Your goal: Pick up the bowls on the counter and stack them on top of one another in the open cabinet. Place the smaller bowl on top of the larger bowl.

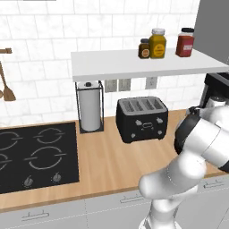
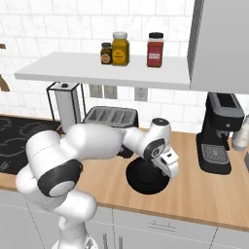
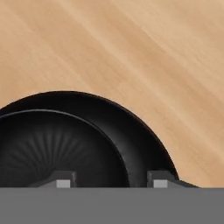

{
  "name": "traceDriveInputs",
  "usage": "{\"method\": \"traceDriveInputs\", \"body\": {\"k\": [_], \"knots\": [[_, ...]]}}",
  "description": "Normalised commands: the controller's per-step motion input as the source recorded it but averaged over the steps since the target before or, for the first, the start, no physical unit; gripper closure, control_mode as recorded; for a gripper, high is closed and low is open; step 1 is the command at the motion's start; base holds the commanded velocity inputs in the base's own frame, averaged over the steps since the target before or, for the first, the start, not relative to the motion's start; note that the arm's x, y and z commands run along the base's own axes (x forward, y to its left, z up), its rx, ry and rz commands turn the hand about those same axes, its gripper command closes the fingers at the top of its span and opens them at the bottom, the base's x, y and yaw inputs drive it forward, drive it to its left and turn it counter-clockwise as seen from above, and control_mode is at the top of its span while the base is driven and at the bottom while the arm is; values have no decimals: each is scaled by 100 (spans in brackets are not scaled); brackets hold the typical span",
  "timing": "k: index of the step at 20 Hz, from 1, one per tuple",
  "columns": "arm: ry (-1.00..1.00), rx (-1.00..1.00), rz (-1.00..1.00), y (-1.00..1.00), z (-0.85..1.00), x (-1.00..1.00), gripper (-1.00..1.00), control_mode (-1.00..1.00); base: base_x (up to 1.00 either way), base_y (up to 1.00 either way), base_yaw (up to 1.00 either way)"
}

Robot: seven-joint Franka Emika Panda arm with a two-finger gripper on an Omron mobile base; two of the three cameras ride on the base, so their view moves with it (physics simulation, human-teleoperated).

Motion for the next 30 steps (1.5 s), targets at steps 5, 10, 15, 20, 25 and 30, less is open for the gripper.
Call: {"method": "traceDriveInputs", "body": {"k": [5, 10, 15, 20, 25, 30], "knots": [[-2, 2, 1, -7, 52, -55, -100, -100, 0, 0, 0], [-1, 11, 1, -45, -42, -74, -100, -100, 0, 0, 0], [-5, 15, 0, 8, -17, 2, -100, -100, 0, 0, 0], [0, 0, -1, 7, -7, 24, -100, -100, 0, 0, 0], [0, 1, 0, 0, -36, 10, -100, -100, 0, 0, 0], [0, 6, 0, 10, -38, 7, -100, -100, 0, 0, 0]]}}
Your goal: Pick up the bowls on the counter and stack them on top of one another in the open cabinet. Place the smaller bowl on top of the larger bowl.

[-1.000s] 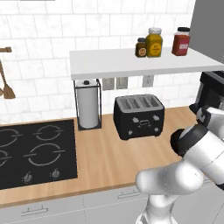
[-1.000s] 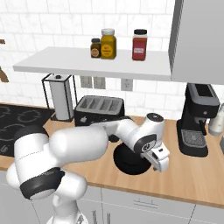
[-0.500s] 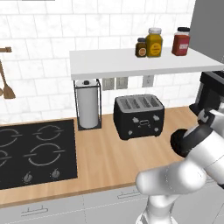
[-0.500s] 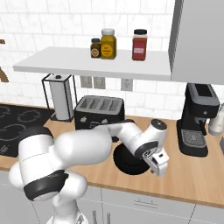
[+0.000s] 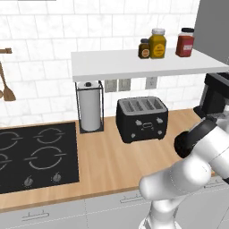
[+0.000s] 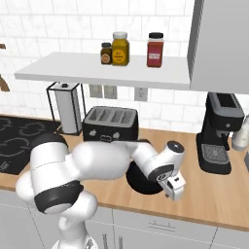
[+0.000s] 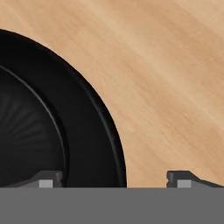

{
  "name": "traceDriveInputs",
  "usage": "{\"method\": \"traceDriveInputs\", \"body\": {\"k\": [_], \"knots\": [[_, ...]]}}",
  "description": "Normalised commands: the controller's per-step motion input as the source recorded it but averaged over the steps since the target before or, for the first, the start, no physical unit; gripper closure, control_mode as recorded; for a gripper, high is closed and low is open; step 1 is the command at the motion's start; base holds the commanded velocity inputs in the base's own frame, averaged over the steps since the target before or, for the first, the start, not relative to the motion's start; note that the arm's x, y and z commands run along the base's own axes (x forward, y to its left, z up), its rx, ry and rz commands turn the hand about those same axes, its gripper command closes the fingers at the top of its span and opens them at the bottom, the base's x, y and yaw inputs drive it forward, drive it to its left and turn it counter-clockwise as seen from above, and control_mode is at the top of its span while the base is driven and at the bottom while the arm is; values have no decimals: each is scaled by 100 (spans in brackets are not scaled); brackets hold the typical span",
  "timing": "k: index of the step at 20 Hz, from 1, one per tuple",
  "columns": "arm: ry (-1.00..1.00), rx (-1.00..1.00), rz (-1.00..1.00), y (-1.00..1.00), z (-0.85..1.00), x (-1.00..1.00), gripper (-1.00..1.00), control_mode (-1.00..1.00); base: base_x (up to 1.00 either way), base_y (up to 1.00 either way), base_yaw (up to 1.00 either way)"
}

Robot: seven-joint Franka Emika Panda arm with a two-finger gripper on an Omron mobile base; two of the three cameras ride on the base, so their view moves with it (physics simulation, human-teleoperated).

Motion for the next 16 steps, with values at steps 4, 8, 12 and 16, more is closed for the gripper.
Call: {"method": "traceDriveInputs", "body": {"k": [4, 8, 12, 16], "knots": [[0, 6, 0, 20, -34, 13, 100, -100, 0, 0, 0], [0, 1, 0, 3, -8, 4, 100, -100, 0, 0, 0], [0, 0, -5, 1, 9, 0, 100, -100, 0, 0, 0], [-17, 1, -13, 30, 55, -12, 100, -100, 0, 0, 0]]}}
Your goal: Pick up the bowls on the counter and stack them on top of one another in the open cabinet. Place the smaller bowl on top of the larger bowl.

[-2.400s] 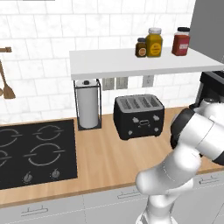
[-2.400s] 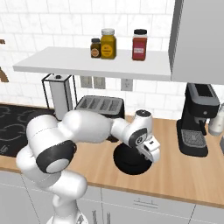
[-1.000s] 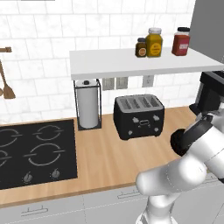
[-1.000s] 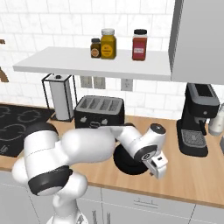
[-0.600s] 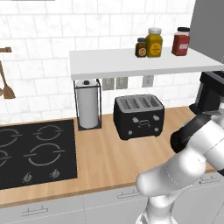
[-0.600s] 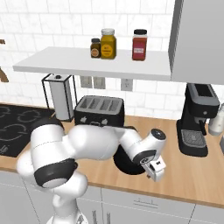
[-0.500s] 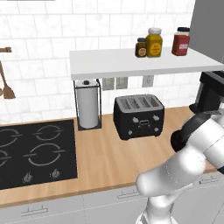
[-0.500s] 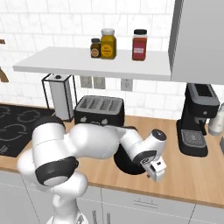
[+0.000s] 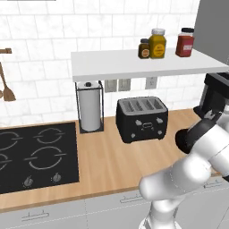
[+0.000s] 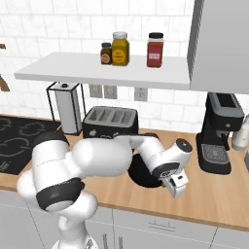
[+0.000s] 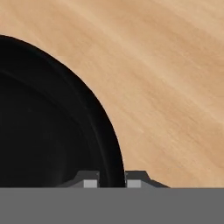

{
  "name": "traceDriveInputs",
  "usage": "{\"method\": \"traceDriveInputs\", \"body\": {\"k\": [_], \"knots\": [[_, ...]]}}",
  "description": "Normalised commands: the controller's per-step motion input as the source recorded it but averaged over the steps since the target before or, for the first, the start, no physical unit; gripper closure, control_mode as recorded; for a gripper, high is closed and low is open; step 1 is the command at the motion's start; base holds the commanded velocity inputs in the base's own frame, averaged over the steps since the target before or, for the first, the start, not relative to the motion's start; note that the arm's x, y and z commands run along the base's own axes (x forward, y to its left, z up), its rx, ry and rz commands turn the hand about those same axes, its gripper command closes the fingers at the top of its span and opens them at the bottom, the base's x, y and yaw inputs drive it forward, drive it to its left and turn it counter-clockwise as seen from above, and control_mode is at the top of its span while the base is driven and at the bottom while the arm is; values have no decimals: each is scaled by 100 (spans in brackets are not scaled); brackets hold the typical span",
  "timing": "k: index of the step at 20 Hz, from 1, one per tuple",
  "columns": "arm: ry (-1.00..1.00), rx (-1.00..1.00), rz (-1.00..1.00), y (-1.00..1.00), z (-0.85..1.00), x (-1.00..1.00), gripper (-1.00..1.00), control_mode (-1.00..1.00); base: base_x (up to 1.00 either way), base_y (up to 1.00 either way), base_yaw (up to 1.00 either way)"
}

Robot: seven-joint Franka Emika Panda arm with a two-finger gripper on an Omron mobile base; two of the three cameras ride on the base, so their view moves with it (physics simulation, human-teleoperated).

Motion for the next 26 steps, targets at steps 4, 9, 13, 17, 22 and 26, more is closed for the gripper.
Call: {"method": "traceDriveInputs", "body": {"k": [4, 9, 13, 17, 22, 26], "knots": [[-29, 3, -12, 55, 94, -53, 100, -100, 0, 0, 0], [-35, 2, -1, 94, 100, -44, 100, -100, 0, 0, 0], [-37, 0, 0, 100, 100, -27, 100, -100, 0, 0, 0], [-30, 0, 0, 100, 100, -18, 100, -100, 0, 0, 0], [-14, 0, 2, 100, 100, -17, 100, -100, 0, 0, 0], [-8, 0, 1, 100, 100, 12, 100, -100, 0, 0, 0]]}}
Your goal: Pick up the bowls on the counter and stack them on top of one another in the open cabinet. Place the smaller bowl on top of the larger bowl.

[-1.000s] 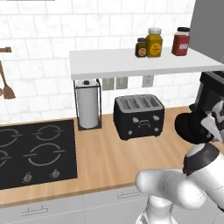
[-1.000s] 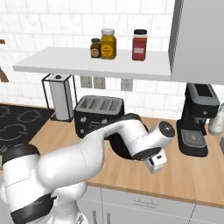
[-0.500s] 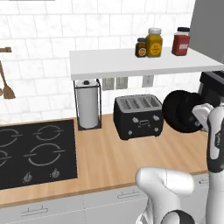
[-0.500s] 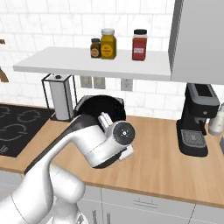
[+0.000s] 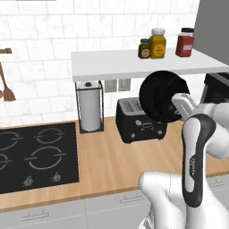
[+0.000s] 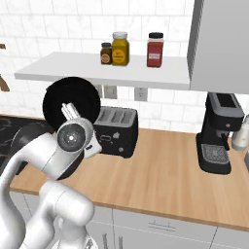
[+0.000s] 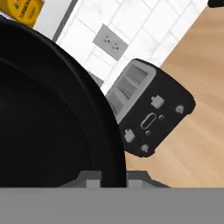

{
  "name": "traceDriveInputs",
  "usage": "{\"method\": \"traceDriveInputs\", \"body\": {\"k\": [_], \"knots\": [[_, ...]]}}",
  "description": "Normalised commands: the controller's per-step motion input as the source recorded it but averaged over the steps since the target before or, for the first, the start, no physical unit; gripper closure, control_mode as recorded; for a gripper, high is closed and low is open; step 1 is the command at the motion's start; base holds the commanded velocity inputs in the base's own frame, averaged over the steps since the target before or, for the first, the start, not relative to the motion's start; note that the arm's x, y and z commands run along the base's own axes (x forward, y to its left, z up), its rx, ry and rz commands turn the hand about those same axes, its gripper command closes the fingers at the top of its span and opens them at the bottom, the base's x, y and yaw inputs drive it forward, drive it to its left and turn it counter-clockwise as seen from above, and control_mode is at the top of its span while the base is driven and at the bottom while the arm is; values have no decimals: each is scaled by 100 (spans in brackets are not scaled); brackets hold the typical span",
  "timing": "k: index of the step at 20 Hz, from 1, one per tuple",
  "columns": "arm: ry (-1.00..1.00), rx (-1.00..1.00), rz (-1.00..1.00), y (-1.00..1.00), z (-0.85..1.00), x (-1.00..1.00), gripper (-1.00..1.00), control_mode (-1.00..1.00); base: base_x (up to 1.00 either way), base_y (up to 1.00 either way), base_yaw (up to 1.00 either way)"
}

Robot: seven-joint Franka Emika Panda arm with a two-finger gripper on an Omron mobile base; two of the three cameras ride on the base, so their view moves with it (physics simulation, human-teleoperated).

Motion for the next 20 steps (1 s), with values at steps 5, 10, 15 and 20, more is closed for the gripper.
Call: {"method": "traceDriveInputs", "body": {"k": [5, 10, 15, 20], "knots": [[-3, 0, -1, 93, 100, 68, 100, -100, 0, 0, 0], [0, 0, -10, 46, 100, 100, 100, -100, 0, 0, 0], [7, -1, -18, 22, 97, 100, 100, -100, 0, 0, 0], [29, -10, -14, 35, 26, 89, 100, -100, 0, 0, 0]]}}
